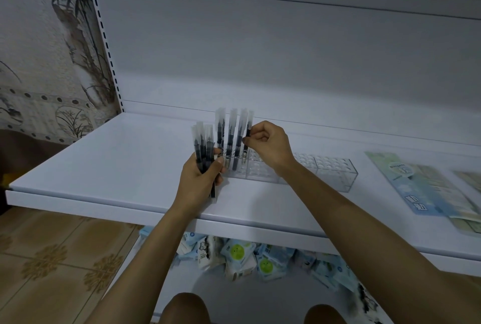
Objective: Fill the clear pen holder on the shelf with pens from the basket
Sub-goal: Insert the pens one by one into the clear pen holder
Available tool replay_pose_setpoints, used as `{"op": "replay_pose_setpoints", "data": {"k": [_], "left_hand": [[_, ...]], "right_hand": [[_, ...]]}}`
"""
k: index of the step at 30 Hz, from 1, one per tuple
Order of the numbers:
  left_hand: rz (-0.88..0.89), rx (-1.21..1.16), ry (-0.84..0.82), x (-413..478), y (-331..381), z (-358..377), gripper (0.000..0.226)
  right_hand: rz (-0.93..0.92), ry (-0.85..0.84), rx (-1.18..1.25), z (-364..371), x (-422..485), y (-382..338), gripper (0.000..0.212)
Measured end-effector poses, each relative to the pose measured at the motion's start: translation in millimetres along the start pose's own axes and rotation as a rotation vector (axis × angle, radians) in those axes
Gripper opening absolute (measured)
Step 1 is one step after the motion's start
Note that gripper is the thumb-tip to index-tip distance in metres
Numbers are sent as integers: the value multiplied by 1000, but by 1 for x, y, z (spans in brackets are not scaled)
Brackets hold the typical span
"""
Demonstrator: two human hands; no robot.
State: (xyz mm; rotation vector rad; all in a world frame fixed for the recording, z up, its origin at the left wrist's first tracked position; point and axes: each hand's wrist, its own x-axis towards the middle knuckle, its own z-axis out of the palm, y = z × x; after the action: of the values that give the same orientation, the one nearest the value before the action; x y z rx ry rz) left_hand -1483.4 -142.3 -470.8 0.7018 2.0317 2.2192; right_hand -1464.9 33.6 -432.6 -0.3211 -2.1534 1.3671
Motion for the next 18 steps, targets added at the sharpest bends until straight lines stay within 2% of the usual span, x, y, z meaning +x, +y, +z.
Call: {"op": "replay_pose_setpoints", "data": {"k": [12, 18], "left_hand": [[34, 1, -91, -5, 6, 2, 17], [48, 50, -86, -6, 8, 1, 17]], "right_hand": [[-10, 6, -35, 2, 0, 3, 20], [4, -35, -17, -1, 0, -4, 38]]}}
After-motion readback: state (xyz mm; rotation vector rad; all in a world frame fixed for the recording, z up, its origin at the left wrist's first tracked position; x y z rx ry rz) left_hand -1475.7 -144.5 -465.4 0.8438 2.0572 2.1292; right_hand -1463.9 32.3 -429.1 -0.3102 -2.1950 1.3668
